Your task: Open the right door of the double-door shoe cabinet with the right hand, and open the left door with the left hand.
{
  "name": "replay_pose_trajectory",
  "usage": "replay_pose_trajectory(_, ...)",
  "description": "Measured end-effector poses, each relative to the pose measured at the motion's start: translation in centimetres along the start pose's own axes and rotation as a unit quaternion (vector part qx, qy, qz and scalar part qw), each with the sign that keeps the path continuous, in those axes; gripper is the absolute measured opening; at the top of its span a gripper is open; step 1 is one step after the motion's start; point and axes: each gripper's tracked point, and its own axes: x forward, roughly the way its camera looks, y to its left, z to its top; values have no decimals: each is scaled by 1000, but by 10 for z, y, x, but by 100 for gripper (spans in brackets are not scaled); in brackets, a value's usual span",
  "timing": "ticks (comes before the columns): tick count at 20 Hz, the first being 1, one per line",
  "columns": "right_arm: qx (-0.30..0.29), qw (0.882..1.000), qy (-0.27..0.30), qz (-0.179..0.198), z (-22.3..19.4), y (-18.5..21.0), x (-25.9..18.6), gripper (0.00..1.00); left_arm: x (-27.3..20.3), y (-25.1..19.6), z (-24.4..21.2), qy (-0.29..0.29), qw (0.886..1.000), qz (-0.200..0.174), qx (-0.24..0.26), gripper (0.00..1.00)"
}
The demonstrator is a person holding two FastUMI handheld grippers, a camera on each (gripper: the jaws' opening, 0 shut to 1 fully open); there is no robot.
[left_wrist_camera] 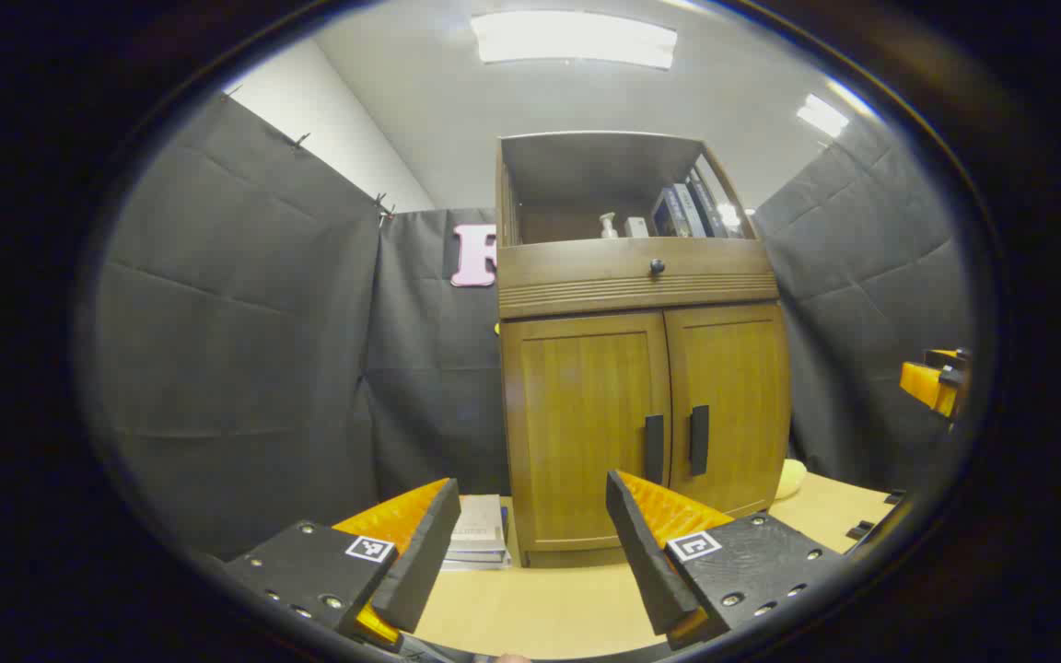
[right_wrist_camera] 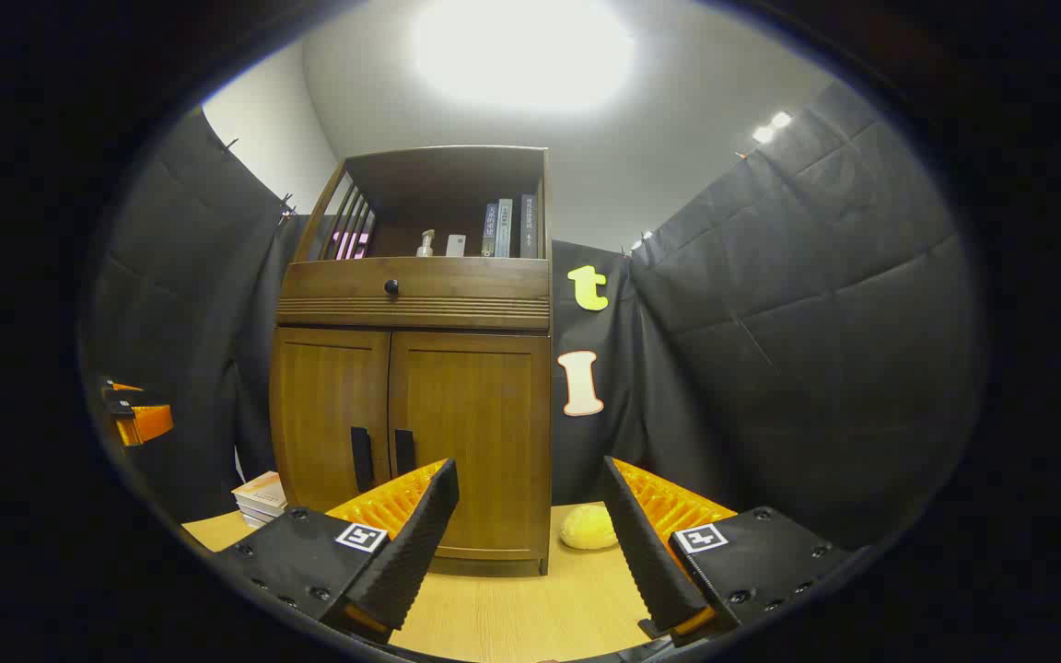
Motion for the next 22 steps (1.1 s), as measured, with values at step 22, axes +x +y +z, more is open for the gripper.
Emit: replay_pose_trajectory(22, 20, 999, 3, 31, -7, 36, 58, 97, -5, 9, -9, 3, 999, 21, 25, 92)
